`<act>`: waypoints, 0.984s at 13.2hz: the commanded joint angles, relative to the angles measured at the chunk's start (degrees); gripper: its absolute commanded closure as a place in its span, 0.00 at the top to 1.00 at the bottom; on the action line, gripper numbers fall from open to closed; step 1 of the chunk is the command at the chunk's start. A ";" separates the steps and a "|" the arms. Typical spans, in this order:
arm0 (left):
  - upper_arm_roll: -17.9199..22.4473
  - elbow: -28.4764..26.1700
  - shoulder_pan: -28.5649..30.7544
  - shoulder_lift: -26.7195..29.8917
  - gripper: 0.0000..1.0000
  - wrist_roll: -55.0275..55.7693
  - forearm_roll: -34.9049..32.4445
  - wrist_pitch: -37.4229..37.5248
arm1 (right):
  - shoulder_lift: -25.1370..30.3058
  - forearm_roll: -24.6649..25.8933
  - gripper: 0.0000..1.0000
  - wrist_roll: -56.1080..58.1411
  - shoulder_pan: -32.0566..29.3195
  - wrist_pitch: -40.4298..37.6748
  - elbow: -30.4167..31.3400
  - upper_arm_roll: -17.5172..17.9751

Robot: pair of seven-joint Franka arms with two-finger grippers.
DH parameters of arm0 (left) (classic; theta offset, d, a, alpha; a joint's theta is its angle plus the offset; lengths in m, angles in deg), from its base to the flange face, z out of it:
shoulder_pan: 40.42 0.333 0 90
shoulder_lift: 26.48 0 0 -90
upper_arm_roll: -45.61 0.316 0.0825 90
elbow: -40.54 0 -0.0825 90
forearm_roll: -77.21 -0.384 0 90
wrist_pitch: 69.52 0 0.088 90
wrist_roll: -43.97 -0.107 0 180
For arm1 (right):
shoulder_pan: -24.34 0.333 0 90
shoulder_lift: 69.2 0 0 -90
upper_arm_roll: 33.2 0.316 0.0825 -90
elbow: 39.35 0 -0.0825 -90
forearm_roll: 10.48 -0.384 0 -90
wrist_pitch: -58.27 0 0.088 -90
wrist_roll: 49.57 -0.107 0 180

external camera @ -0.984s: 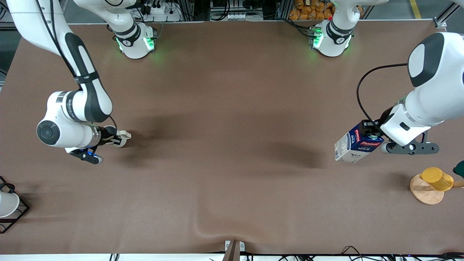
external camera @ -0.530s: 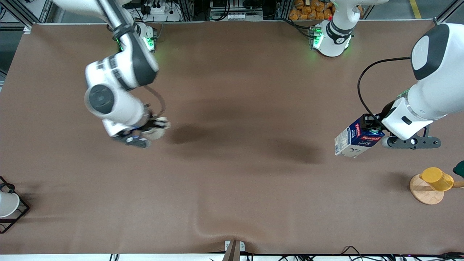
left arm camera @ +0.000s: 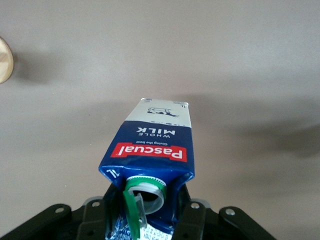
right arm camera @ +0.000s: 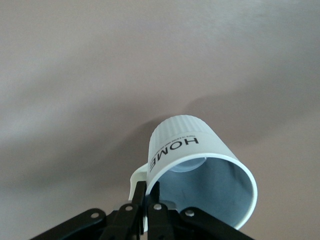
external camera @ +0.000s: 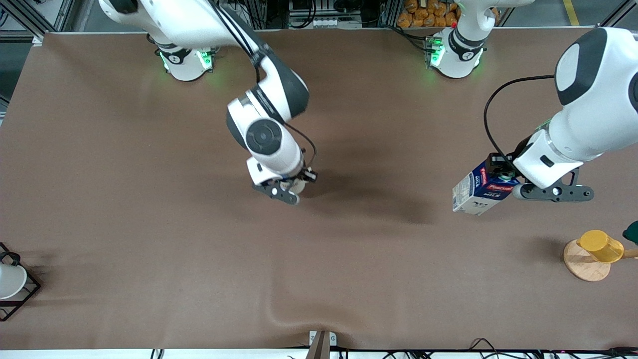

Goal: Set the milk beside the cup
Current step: 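Carry the mug toward table center while the left gripper carries the carton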

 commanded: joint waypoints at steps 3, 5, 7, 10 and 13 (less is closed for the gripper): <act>-1.45 -0.27 -0.36 0.46 0.14 2.45 1.10 0.81 | -4.89 -1.36 0.00 -4.53 0.51 1.18 -4.45 -0.53; -2.42 -0.09 -0.71 0.45 0.14 4.02 1.01 0.81 | -4.63 -1.45 0.00 -4.79 0.77 0.66 -4.45 -0.53; -6.01 -0.09 -0.54 0.63 0.15 7.09 1.10 0.90 | -4.28 -1.53 0.00 -5.23 1.47 -1.35 -4.45 -0.53; -10.32 -0.53 -0.71 0.37 0.19 14.46 1.01 0.98 | -4.54 -1.44 0.00 -5.58 2.09 -2.78 -4.27 -0.53; -12.27 -0.80 -1.24 -0.25 0.19 19.41 1.01 1.07 | -5.16 -1.45 0.00 -6.20 2.09 -2.16 -3.66 -0.53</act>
